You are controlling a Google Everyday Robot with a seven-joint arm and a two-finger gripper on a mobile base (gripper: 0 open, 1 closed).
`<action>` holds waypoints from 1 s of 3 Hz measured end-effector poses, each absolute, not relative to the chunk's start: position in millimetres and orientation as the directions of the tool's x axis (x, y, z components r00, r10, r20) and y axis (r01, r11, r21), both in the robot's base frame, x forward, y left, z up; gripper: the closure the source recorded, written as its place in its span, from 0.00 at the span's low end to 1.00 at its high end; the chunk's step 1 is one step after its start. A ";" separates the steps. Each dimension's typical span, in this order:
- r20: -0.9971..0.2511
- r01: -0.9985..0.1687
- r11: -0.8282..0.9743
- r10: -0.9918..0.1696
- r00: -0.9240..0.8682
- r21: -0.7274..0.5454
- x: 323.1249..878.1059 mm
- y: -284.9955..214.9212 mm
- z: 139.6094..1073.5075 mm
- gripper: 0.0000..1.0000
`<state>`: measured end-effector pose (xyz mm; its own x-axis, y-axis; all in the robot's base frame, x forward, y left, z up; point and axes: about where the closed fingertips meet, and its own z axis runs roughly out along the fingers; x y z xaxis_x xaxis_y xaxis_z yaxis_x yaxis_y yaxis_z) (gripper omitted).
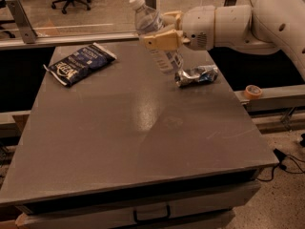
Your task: Place blue plastic bottle upright
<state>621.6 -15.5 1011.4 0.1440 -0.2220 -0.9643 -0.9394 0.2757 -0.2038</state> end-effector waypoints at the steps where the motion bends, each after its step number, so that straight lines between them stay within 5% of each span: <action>1: -0.975 -0.941 0.288 -0.179 0.129 -0.178 618.7 -19.6 1006.4 1.00; 3: -0.995 -0.926 0.371 0.034 0.093 -0.073 589.3 -44.7 992.4 1.00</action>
Offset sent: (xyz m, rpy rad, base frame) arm -0.0369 -0.0449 -0.0296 0.3083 0.0940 -0.1035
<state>589.3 -44.7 992.4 0.0928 0.0344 -0.9951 -0.9256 0.3714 -0.0735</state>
